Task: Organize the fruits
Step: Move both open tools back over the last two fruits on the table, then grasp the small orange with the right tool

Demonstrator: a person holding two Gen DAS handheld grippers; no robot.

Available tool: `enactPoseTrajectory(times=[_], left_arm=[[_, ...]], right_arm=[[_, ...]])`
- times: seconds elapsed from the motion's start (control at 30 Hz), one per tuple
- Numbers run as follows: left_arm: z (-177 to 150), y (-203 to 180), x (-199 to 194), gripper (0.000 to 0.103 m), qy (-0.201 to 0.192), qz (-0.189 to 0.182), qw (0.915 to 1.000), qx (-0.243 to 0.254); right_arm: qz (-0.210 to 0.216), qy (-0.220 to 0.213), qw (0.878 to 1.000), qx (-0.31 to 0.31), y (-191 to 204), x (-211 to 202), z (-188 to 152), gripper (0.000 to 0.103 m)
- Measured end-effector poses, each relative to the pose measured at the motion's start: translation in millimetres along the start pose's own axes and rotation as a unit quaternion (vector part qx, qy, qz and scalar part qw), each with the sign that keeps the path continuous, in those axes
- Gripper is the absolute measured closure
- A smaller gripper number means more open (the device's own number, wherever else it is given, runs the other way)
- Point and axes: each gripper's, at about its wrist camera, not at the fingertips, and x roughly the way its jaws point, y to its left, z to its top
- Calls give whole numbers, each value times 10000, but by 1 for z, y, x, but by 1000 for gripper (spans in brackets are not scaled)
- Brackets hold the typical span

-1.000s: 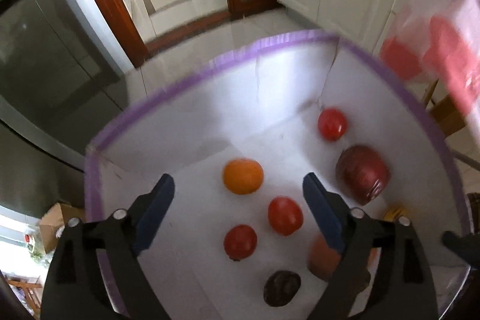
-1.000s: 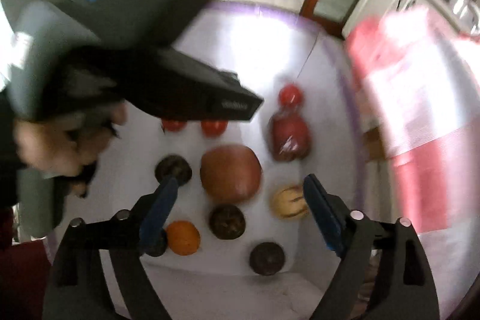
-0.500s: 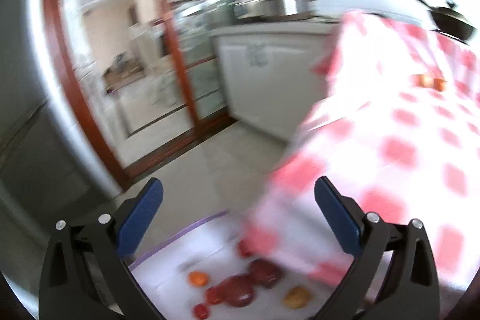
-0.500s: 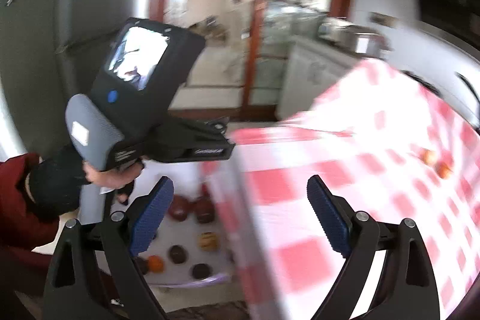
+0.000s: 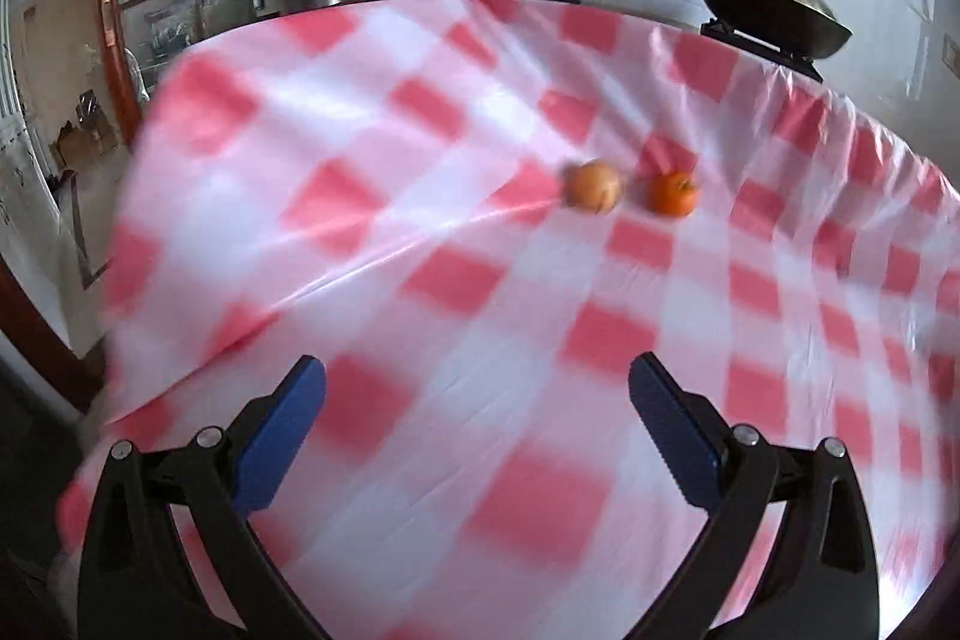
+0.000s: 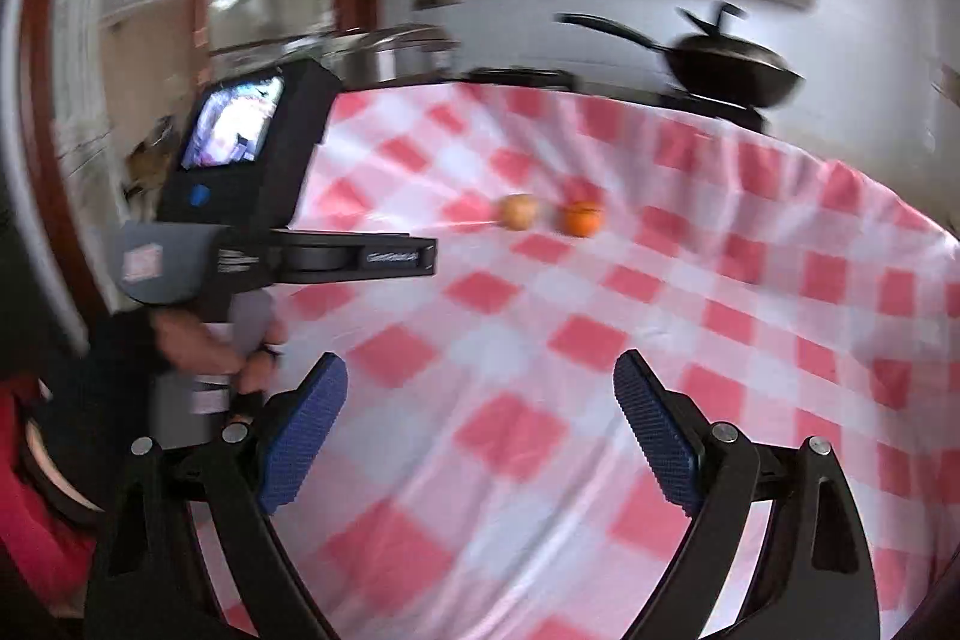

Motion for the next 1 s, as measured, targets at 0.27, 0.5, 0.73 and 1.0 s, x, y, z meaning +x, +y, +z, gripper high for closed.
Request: enactPoseTrajectory(times=[0.27,0.5,0.73,1.0], left_arm=[[44,-32,61,2,-275,-103,9948,-979],[50,-10,91,2,-457,90,9937,-1023],[47,25,94,2,-518,192,9829,-1757],[46,27,92,2,-513,187,9808,-1872]], right_arm=[[-487,-5,9920,1165,-84,32,-2,15],[-716,375,9915,1024,-98,97,31,15],[-773,1028,9896,640,-99,234,68,24],[-738,1414,9859,496,-90,323,99,35]])
